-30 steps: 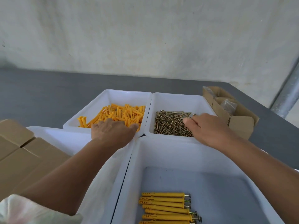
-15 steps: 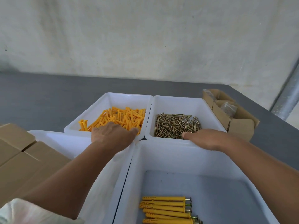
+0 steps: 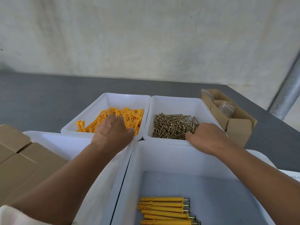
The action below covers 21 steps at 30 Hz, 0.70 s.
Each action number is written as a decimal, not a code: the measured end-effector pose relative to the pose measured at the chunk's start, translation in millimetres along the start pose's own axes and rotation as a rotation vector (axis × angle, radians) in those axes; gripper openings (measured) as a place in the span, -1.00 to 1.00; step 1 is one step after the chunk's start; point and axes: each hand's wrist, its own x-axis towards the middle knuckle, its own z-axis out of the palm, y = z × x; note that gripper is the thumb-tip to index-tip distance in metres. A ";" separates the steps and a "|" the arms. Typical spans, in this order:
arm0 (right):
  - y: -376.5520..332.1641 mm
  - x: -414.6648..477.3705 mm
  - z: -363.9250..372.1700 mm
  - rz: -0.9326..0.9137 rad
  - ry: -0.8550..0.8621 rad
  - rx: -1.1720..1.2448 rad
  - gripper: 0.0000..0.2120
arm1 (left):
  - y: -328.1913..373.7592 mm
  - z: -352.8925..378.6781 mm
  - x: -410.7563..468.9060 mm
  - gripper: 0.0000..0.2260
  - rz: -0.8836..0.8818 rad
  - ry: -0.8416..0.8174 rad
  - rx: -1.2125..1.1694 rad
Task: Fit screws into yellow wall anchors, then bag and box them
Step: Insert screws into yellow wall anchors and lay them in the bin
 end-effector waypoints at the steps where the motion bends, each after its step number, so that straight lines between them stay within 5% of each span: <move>1: -0.1 -0.9 0.1 -0.011 0.045 0.018 -0.65 | 1.3 -1.4 -0.5 -0.81 0.009 0.014 -0.015; 9: 2.7 -3.3 -1.4 -0.133 0.180 0.067 -0.77 | 16.6 -19.0 -5.1 -0.81 0.184 0.335 -0.288; 11: 2.9 -2.1 -1.6 -0.112 0.180 0.122 -0.67 | 23.0 -23.7 -9.0 -0.84 0.191 0.338 -0.395; 17: 2.1 1.5 -2.0 -0.194 0.359 0.222 -0.59 | 37.6 -29.9 -19.3 -0.92 0.102 0.095 -0.889; 21: -1.9 -2.1 -7.4 -0.272 0.444 0.335 -0.73 | 45.0 -26.1 -26.9 -0.92 0.084 -0.166 -1.079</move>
